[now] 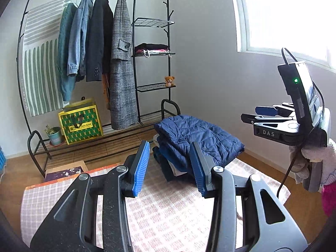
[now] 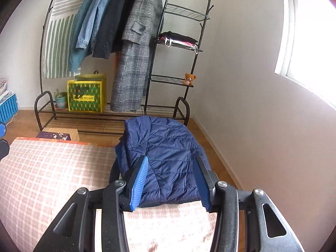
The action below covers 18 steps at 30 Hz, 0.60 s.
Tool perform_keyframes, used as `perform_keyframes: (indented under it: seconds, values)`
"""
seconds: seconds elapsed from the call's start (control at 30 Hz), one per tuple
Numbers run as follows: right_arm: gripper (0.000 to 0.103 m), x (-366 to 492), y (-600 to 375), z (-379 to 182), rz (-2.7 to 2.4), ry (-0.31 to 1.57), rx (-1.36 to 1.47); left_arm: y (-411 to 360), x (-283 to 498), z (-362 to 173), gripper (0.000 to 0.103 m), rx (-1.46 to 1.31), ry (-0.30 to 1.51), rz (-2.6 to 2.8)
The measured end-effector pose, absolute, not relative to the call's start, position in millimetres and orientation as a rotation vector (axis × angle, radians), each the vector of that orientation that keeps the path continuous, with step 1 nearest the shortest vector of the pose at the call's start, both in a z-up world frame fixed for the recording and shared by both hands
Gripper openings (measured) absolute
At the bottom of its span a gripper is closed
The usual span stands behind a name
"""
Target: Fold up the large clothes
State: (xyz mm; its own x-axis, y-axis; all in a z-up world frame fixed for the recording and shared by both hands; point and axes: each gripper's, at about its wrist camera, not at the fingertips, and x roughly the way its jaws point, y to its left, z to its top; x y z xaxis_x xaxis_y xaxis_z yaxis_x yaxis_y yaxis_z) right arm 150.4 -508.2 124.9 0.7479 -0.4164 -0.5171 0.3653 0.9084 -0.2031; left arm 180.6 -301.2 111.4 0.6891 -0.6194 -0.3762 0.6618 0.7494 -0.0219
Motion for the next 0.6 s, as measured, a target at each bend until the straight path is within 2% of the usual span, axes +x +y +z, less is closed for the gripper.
perform_keyframes:
  seconds: [0.13,0.23,0.33,0.4,0.53,0.6]
  values:
    - [0.05,125,-481,115,-0.413,0.56,-0.051,-274,160,101,0.041,0.097,0.386,-0.713]
    - [0.053,110,-464,103,-0.407,0.534,-0.034,-259,148,89,0.054,0.093,0.408,-0.708]
    - [0.059,100,-457,91,-0.411,0.511,0.012,-250,137,78,0.057,0.113,0.403,-0.68]
    - [0.064,96,-455,82,-0.426,0.498,0.027,-246,134,73,0.07,0.099,0.414,-0.683]
    - [0.07,97,-456,63,-0.441,0.527,0.019,-246,129,65,0.076,0.123,0.414,-0.686]
    - [0.075,96,-458,56,-0.453,0.527,0.014,-244,128,64,0.085,0.128,0.399,-0.68]
